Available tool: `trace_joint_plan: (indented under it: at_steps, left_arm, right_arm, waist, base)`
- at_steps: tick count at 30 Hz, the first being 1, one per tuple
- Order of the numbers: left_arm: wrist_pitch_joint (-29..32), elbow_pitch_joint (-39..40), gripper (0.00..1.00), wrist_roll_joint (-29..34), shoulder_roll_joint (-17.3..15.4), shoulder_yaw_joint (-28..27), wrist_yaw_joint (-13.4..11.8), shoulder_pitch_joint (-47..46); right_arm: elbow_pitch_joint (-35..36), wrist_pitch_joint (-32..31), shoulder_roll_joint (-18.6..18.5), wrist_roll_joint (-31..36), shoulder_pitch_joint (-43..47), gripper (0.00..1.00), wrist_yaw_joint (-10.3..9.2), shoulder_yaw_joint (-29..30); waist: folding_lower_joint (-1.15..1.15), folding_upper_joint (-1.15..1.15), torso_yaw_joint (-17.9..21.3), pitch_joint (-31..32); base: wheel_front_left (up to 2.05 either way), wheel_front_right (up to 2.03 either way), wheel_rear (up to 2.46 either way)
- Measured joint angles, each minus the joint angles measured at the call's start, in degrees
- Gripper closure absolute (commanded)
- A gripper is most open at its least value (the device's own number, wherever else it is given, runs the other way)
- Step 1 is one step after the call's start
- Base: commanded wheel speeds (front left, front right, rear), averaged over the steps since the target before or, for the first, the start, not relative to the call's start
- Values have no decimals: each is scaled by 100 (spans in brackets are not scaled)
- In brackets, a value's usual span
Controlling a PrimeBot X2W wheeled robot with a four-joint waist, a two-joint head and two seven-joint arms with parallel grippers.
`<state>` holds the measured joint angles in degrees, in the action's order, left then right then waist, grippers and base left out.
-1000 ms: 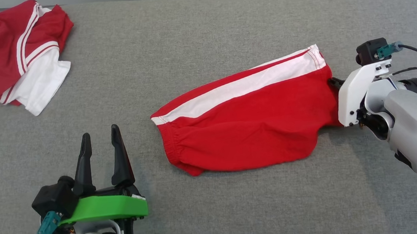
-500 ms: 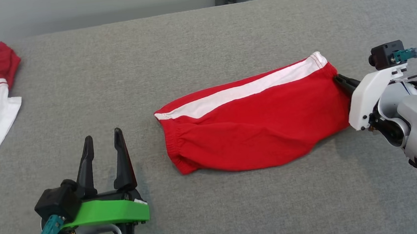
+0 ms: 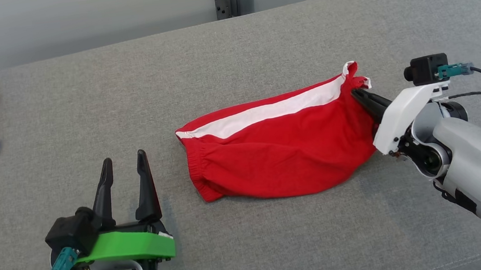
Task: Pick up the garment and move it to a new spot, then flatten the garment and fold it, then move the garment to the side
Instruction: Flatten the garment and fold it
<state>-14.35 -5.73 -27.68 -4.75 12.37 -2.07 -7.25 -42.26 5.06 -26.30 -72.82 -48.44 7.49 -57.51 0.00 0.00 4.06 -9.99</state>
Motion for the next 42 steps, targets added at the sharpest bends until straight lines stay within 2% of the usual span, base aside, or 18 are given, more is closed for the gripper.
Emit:
trace_joint_plan:
  at_steps: [9, 12, 15, 22, 26, 34, 39, 40, 41, 42]
  left_arm:
    - [15, -4, 0, -45, -7, 22, -36, 121]
    - [14, 5, 0, -66, -13, 4, -48, 137]
    - [14, 5, 0, -92, -13, 3, -54, 140]
    - [8, -38, 0, -132, 29, 127, -44, 131]
    - [-15, -87, 0, -154, 58, 212, -16, 99]
    - [-40, -179, 0, -197, 108, 265, 3, 37]
    - [-43, -209, 0, -204, 133, 274, 3, -24]
    - [-44, -218, 0, -207, 136, 271, 3, -27]
    - [-47, -226, 0, -212, 138, 272, 4, -32]
    - [-59, -232, 0, -212, 142, 270, 4, -37]
  right_arm:
    - [1060, -10, 51, 10, -19, 100, -1, -245]
    - [1191, -36, 218, 46, -119, 100, -1, -279]
    - [1187, -96, 538, 93, -216, 100, -1, -316]
    - [639, -279, 1496, 212, -387, 100, -1, -483]
    - [167, -348, 1896, 277, -400, 100, -1, -580]
    - [-725, -355, 2232, 298, -481, 100, -1, -644]
    - [-945, -378, 2314, 289, -481, 100, -1, -758]
    - [-957, -377, 2323, 285, -481, 71, -1, -780]
    - [-961, -371, 2328, 280, -481, 52, -1, -806]
    - [-943, -358, 2329, 255, -481, 0, -1, -827]
  waist:
    - [0, 0, -246, 167]
    - [0, 0, -329, 197]
    - [0, 0, -404, 214]
    - [0, 0, -607, 236]
    - [0, 0, -758, 234]
    - [0, 0, -1029, 168]
    - [0, 0, -1100, 99]
    - [0, 0, -1101, 88]
    - [0, 0, -1096, 83]
    - [0, 0, -1087, 78]
  base:
    - [0, 0, 0]
    - [0, 0, 0]
    - [0, 0, 0]
    - [0, 0, 0]
    - [0, 0, 0]
    - [0, 0, 0]
    - [0, 0, 0]
    - [0, 0, 0]
    - [0, 0, 0]
    - [0, 0, 0]
